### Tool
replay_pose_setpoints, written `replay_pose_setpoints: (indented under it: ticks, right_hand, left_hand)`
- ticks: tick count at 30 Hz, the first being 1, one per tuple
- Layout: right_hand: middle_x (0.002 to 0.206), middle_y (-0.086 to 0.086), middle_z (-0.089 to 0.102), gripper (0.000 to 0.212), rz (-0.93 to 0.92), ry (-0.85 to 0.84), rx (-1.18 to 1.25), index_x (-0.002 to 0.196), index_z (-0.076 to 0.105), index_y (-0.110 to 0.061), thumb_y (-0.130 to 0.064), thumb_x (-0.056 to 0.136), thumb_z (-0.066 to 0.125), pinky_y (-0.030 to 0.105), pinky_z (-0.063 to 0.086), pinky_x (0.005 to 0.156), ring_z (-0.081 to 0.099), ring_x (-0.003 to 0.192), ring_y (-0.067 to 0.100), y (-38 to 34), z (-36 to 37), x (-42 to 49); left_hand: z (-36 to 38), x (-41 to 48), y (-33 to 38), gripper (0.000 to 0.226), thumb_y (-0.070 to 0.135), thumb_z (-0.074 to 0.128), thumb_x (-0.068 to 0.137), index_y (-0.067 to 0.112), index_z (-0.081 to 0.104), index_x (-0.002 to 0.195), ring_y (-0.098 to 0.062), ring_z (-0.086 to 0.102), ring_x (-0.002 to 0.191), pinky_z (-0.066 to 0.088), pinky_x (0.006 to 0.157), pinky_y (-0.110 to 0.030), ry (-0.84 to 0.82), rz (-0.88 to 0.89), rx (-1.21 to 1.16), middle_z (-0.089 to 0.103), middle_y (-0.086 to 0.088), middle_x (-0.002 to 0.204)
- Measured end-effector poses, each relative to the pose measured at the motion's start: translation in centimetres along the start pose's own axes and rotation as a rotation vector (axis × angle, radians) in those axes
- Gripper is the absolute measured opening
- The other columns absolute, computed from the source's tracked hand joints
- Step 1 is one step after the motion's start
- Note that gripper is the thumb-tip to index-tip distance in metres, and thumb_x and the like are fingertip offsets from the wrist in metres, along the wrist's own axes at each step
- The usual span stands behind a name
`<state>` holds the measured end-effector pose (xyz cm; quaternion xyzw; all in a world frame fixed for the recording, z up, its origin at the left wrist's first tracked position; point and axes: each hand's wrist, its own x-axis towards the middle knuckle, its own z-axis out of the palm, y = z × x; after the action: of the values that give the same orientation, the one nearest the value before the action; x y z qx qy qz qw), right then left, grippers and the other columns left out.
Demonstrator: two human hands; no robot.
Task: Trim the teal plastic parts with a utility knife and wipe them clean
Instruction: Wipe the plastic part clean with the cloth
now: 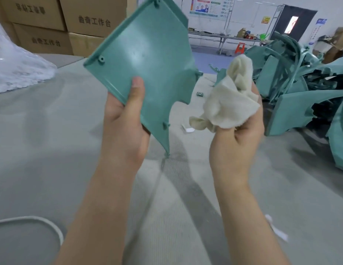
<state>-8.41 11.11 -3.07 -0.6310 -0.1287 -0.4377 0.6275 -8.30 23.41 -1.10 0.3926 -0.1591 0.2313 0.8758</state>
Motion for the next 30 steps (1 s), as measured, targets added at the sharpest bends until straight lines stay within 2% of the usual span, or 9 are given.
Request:
replay_pose_setpoints:
  ticks: [2,5,8,11,15,18,23,27,30]
  right_hand:
    - [0.14,0.024,0.048,0.051,-0.005,0.007,-0.013,0.138,0.043,0.006,-0.007,0.09,0.05,0.059,0.043,0.102,0.047,0.129,0.04,0.5,0.0,0.1]
    - [0.131,0.031,0.051,0.052,0.134,0.091,0.028,0.136,0.044,0.006,-0.016,0.089,0.049,0.04,0.052,0.081,0.056,0.103,0.031,1.1,-0.4,0.9]
    - [0.129,0.025,0.056,0.051,0.196,0.116,0.034,0.136,0.046,0.001,-0.02,0.09,0.051,0.033,0.048,0.082,0.054,0.099,0.017,1.7,-0.7,1.1]
    - [0.138,0.006,0.05,0.056,0.148,0.015,0.002,0.142,0.039,0.003,-0.012,0.089,0.049,0.025,0.047,0.096,0.052,0.117,0.006,1.9,-0.2,0.6]
    - [0.158,0.005,0.012,0.066,-0.083,-0.331,-0.209,0.151,0.014,-0.007,-0.03,0.094,0.037,0.039,0.011,0.123,0.01,0.15,0.02,2.3,1.4,-1.8]
    - [0.159,0.003,0.007,0.067,-0.041,-0.307,-0.341,0.152,0.014,-0.003,-0.037,0.096,0.027,0.048,0.003,0.122,0.003,0.151,0.026,3.3,1.8,-2.2]
    - [0.162,0.006,0.015,0.062,0.289,-0.068,-0.412,0.155,0.013,-0.023,-0.023,0.097,0.037,0.05,0.011,0.12,0.01,0.15,0.025,4.6,1.0,-1.0]
    - [0.157,-0.009,0.009,0.084,-0.07,-0.255,-0.403,0.147,-0.005,-0.046,-0.013,0.092,0.049,0.047,-0.004,0.12,0.005,0.148,0.013,3.2,4.0,-4.8]
    - [0.162,-0.006,0.009,0.065,0.071,-0.213,-0.475,0.153,0.01,-0.026,-0.016,0.095,0.04,0.046,-0.005,0.12,0.001,0.149,0.01,4.8,2.5,-2.3]
  left_hand:
    - [0.1,0.0,0.2,0.022,0.01,0.036,0.103,0.017,0.054,0.113,-0.013,0.068,0.101,0.053,0.086,-0.03,0.001,0.086,-0.001,0.073,0.007,0.102]
    - [-1.0,0.6,0.7,0.026,0.018,0.043,0.101,0.01,0.051,0.124,-0.011,0.063,0.11,0.049,0.095,-0.031,0.191,0.368,0.221,0.067,0.005,0.114]
    - [-1.5,0.7,-0.3,0.018,0.023,0.046,0.098,0.026,0.05,0.116,0.006,0.058,0.109,0.045,0.095,-0.019,0.278,0.492,0.582,0.06,0.016,0.114]
    - [-1.0,0.0,-2.2,0.017,0.012,0.048,0.097,0.023,0.051,0.11,0.015,0.058,0.093,0.045,0.089,-0.013,0.058,0.271,0.672,0.059,0.021,0.102]
    - [-0.5,-1.4,-3.7,0.045,-0.012,0.055,0.083,0.027,0.053,0.105,0.017,0.058,0.088,0.046,0.082,-0.007,-0.293,0.057,0.755,0.065,0.011,0.099]
    - [-0.3,-1.1,-3.6,0.035,-0.009,0.054,0.089,0.014,0.057,0.116,-0.001,0.063,0.101,0.048,0.089,-0.017,-0.301,-0.021,0.729,0.068,0.0,0.109]
    - [-0.1,-1.4,-4.2,0.019,0.011,0.048,0.1,0.003,0.059,0.112,-0.029,0.063,0.1,0.05,0.09,-0.046,-0.266,-0.077,0.866,0.068,-0.014,0.105]
    - [0.5,-0.4,-3.5,0.027,0.026,0.041,0.101,0.014,0.065,0.106,-0.015,0.065,0.106,0.048,0.096,-0.031,-0.097,-0.287,0.526,0.071,-0.002,0.107]
    - [0.4,-0.5,-3.8,0.033,0.028,0.038,0.102,0.01,0.064,0.093,-0.012,0.061,0.087,0.045,0.085,-0.03,-0.14,-0.173,0.722,0.069,-0.004,0.093]
